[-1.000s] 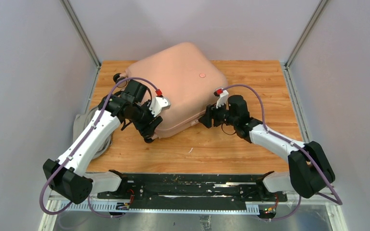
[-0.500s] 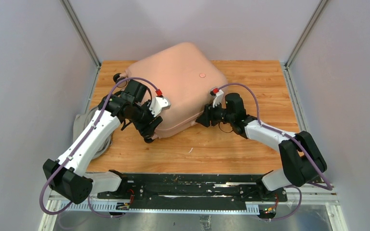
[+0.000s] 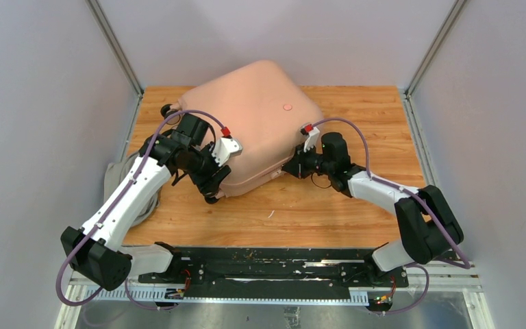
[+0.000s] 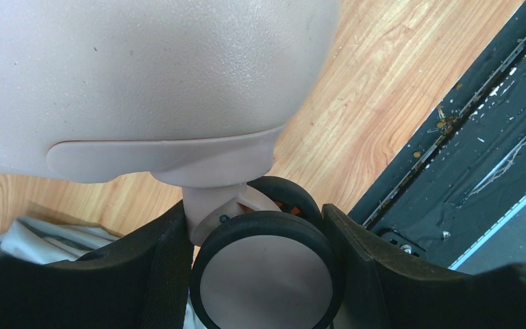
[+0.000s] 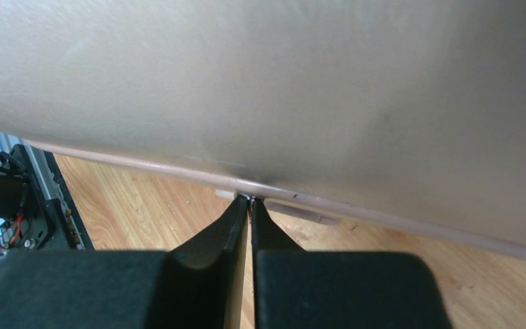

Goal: Pack the luggage
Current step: Zip the luggage at the center of the board.

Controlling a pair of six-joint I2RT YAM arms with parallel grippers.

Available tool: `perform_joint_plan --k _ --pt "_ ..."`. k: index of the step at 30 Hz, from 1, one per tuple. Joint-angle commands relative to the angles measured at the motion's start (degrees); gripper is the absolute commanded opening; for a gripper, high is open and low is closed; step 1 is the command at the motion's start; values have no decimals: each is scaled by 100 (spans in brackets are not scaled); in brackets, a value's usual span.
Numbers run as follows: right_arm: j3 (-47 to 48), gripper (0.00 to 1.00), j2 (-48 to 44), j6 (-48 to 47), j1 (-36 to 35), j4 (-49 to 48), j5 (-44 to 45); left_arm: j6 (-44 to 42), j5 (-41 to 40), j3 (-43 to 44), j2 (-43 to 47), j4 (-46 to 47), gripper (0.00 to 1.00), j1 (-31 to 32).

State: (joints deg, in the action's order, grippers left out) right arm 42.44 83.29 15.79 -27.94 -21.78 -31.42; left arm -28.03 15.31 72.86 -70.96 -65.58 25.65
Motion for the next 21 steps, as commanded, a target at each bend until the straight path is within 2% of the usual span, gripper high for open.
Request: perform_joint_plan --k 1,11,21 --pt "-120 1 -3 113 43 -637 20 -352 637 365 140 727 0 186" --pt "-344 0 -352 4 -283 -789 -40 -311 820 366 16 731 0 186" --pt "-682 0 -495 18 -1204 -1394 750 -483 821 283 -68 740 0 195"
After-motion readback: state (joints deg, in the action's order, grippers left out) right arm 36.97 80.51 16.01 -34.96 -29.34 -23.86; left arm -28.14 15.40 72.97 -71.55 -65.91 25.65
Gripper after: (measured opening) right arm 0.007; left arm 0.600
